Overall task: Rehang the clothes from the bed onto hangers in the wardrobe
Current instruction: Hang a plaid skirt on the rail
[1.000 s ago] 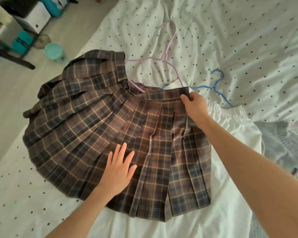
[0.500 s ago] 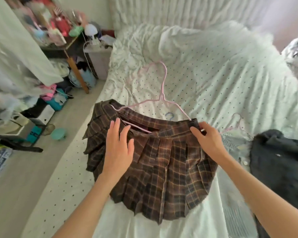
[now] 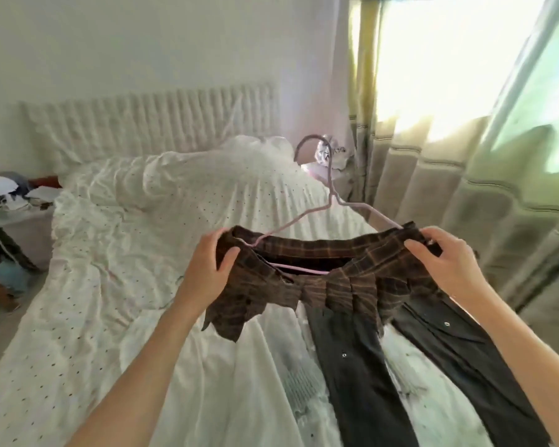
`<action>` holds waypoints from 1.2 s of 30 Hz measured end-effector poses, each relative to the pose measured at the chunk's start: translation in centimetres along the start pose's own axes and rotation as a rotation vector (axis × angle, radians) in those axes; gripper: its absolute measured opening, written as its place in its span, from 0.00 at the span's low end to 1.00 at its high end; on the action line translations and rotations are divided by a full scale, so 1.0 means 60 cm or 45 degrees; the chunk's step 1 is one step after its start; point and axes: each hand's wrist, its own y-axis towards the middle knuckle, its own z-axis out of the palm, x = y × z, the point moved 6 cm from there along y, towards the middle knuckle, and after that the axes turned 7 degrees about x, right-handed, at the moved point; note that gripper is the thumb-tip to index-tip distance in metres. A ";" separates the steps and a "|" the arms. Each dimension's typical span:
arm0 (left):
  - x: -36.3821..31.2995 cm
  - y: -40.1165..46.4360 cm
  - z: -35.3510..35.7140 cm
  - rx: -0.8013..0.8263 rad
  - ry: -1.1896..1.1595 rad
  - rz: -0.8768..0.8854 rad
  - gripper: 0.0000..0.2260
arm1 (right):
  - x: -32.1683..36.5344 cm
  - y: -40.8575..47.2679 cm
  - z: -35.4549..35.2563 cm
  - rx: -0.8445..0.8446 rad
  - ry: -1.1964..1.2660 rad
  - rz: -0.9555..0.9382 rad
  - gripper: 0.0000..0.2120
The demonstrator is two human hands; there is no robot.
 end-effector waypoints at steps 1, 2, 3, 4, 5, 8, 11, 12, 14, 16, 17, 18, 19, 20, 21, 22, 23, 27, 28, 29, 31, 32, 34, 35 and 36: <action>-0.033 0.006 0.028 0.036 0.007 0.052 0.17 | -0.024 -0.021 -0.043 -0.023 -0.007 0.033 0.01; -0.065 0.012 0.059 0.077 0.017 0.090 0.15 | -0.047 -0.042 -0.084 -0.043 -0.016 0.061 0.01; -0.098 0.017 0.090 0.120 0.012 0.115 0.14 | -0.068 -0.064 -0.125 -0.061 -0.031 0.091 0.02; -0.133 0.020 0.122 0.164 -0.012 0.143 0.12 | -0.086 -0.086 -0.165 -0.094 -0.059 0.111 0.02; -0.171 0.020 0.155 0.214 -0.040 0.175 0.10 | -0.103 -0.109 -0.205 -0.136 -0.104 0.128 0.03; -0.287 0.008 0.245 0.340 -0.102 0.336 0.09 | -0.151 -0.186 -0.315 -0.264 -0.274 0.215 0.07; -0.397 -0.008 0.325 0.473 -0.115 0.545 0.08 | -0.193 -0.270 -0.405 -0.332 -0.381 0.356 0.09; -0.432 -0.014 0.351 0.527 -0.123 0.625 0.08 | -0.203 -0.300 -0.432 -0.372 -0.403 0.396 0.09; -0.499 -0.029 0.398 0.638 -0.161 0.789 0.07 | -0.215 -0.360 -0.475 -0.455 -0.470 0.472 0.09; -0.562 -0.051 0.440 0.740 -0.213 0.941 0.06 | -0.222 -0.416 -0.507 -0.522 -0.530 0.553 0.09; -0.591 -0.064 0.460 0.786 -0.242 1.016 0.06 | -0.224 -0.440 -0.520 -0.548 -0.553 0.591 0.09; -0.619 -0.078 0.478 0.823 -0.272 1.080 0.06 | -0.224 -0.461 -0.532 -0.576 -0.575 0.620 0.08; -0.644 -0.091 0.495 0.848 -0.303 1.119 0.06 | -0.224 -0.482 -0.542 -0.611 -0.592 0.654 0.08; -0.666 -0.103 0.510 0.854 -0.341 1.145 0.06 | -0.225 -0.503 -0.551 -0.657 -0.606 0.694 0.08; -0.687 -0.115 0.521 0.854 -0.384 1.169 0.06 | -0.224 -0.526 -0.561 -0.717 -0.613 0.740 0.08; -0.706 -0.129 0.531 0.859 -0.422 1.201 0.06 | -0.224 -0.549 -0.569 -0.776 -0.608 0.789 0.07; -0.725 -0.144 0.541 0.879 -0.445 1.238 0.06 | -0.224 -0.571 -0.575 -0.822 -0.596 0.832 0.07; -0.774 -0.207 0.601 1.008 -0.298 1.414 0.08 | -0.215 -0.660 -0.583 -0.947 -0.631 0.997 0.07; -0.785 -0.225 0.612 1.015 -0.284 1.450 0.09 | -0.211 -0.683 -0.583 -0.961 -0.672 1.035 0.07; -0.795 -0.243 0.621 1.015 -0.303 1.482 0.09 | -0.206 -0.704 -0.584 -0.974 -0.714 1.071 0.07; -0.822 -0.283 0.626 1.006 -0.389 1.538 0.09 | -0.194 -0.751 -0.590 -0.998 -0.797 1.148 0.09; -0.838 -0.302 0.625 0.997 -0.431 1.562 0.08 | -0.185 -0.777 -0.593 -1.015 -0.833 1.189 0.10; -0.872 -0.336 0.625 0.981 -0.502 1.625 0.07 | -0.165 -0.832 -0.594 -1.062 -0.902 1.262 0.12; -0.889 -0.352 0.626 0.978 -0.522 1.656 0.07 | -0.156 -0.862 -0.593 -1.082 -0.940 1.300 0.13; -0.905 -0.368 0.628 0.982 -0.536 1.675 0.07 | -0.147 -0.891 -0.592 -1.106 -0.976 1.338 0.13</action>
